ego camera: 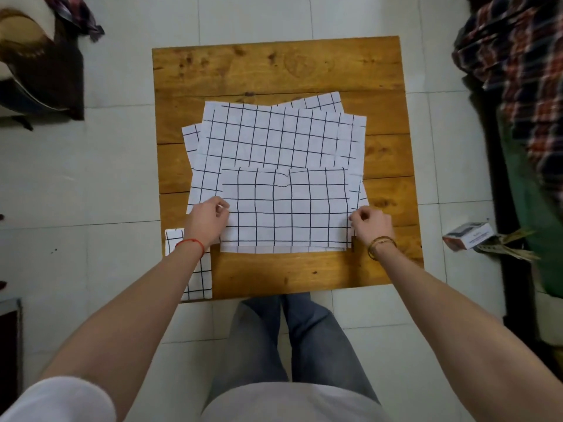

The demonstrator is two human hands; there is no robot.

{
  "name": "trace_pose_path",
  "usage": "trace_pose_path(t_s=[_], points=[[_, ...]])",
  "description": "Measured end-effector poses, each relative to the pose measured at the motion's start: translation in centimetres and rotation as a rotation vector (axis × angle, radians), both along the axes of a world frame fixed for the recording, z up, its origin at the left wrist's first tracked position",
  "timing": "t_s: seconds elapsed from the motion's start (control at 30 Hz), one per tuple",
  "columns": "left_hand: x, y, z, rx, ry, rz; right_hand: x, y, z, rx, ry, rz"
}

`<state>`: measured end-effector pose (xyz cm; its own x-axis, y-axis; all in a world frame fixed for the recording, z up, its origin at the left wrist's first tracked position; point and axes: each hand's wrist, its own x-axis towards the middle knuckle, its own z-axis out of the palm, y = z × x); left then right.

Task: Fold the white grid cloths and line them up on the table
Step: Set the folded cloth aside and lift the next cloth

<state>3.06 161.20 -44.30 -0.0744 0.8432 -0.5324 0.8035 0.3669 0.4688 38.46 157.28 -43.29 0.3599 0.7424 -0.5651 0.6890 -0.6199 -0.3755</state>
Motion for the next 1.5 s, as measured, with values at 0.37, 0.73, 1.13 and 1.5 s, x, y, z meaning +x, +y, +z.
trace_pose_path(t_s=[0.37, 0.73, 1.13, 1.5], points=[[0.5, 6.5, -4.6, -0.011, -0.052, 0.334, -0.6, 9.7, -4.6, 0.143, 0.033, -0.27], [1.8, 9.1, -7.4, -0.026, -0.051, 0.465, -0.2, 11.5, -7.5, 0.073, 0.074, -0.345], [1.4, 9.0, -7.7, -0.041, -0.287, 0.676, -0.2, 11.1, -7.7, 0.202, 0.231, -0.593], [0.9, 7.0, -8.0, 0.021, -0.289, 0.606, -0.6, 10.7, -7.7, 0.24, 0.127, -0.527]])
